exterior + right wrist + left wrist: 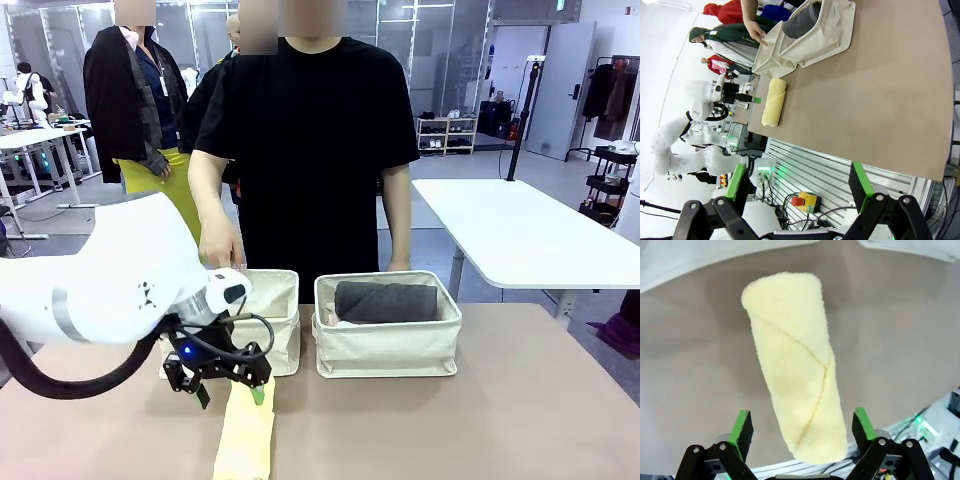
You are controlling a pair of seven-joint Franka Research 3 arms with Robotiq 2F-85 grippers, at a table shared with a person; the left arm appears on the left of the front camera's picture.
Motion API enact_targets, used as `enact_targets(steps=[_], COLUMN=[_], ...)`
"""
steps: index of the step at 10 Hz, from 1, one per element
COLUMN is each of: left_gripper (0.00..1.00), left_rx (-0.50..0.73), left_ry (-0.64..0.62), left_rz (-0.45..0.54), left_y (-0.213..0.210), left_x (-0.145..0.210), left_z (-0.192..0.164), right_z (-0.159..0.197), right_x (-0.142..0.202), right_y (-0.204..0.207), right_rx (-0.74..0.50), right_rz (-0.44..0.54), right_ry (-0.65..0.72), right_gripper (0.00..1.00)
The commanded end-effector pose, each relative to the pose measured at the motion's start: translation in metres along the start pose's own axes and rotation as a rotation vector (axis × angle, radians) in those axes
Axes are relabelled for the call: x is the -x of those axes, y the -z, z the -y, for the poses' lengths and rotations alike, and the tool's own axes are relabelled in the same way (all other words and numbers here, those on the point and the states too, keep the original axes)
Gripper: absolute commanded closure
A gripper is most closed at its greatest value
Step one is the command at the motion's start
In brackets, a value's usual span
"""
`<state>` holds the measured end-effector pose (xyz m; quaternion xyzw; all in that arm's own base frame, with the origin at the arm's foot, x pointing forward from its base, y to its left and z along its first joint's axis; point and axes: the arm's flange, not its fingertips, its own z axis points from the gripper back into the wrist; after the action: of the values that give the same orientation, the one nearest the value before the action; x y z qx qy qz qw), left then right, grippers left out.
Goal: Divide the towels into two baskets.
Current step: Pick up one hotel-folded towel from the bottom of the table and place it in the Fabric basket indicated by the person.
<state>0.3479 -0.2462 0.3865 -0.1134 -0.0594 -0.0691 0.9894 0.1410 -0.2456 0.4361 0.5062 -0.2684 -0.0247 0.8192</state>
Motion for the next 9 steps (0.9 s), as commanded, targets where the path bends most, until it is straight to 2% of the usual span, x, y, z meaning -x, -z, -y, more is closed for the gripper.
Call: enact_targets(steps=[1,4,9], left_gripper=[0.0,0.0,0.0], left_rx=[-0.087,-0.108,-0.094], left_ry=[-0.041,-0.093,-0.154], left_rz=[0.012,0.048,0.044], left_y=[0.027,0.049,0.068], left_x=[-0.004,-0.008,-0.006], left_z=[0.008,0.012,0.017], right_z=[-0.002,-0.002,-0.002], right_x=[0.004,0.004,0.004], right_y=[-0.001,-0.001,-0.001], right_rx=[-0.003,-0.003,-0.003], right_rz=[0.015,0.015,0.015], right_ry=[-0.013,-0.013,-0.013], right_gripper=[0.0,0.0,0.0])
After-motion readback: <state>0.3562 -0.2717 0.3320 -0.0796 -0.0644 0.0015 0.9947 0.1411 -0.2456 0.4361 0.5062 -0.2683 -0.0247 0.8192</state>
